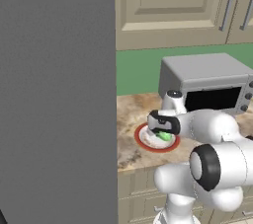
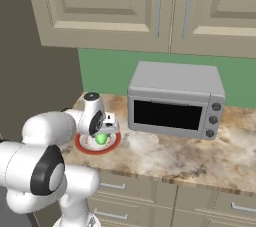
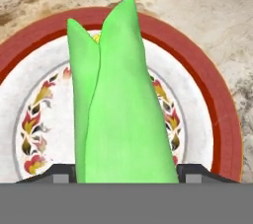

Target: Place the corn on the rack of the oven.

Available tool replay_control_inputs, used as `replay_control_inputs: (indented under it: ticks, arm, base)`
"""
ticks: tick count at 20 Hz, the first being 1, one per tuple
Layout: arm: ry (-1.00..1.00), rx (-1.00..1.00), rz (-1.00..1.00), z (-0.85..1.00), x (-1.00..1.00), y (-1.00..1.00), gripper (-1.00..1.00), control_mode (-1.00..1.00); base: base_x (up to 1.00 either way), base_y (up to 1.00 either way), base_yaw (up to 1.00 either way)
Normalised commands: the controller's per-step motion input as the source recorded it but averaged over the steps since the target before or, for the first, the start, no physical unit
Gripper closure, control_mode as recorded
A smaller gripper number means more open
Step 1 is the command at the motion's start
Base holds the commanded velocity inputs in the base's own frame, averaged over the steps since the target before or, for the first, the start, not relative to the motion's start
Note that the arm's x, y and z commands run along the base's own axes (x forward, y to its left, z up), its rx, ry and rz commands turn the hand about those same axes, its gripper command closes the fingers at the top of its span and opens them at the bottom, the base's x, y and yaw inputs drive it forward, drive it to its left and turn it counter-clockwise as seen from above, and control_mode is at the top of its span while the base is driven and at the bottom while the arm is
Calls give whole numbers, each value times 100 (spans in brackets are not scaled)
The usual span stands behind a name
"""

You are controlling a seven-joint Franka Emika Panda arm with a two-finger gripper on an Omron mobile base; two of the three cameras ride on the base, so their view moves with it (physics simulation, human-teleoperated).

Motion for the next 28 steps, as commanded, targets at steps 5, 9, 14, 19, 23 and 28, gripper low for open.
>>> replay_control_inputs:
  ticks: [5, 9, 14, 19, 23, 28]
  arm:
    - [-12, 5, -16, 100, -80, 0, 100, -100]
    - [0, 14, -33, 100, -100, 0, 100, -100]
    - [-10, 0, -25, 90, -100, 11, 100, -100]
    - [-16, -6, -6, 55, -94, 14, 100, -100]
    - [-14, 3, 2, 0, -83, -1, 100, -100]
    - [1, 0, 1, -8, -13, 0, 100, -100]
  base:
    - [0, 0, 0]
    - [0, 0, 0]
    - [0, 0, 0]
    - [0, 0, 0]
    - [0, 0, 0]
    - [0, 0, 0]
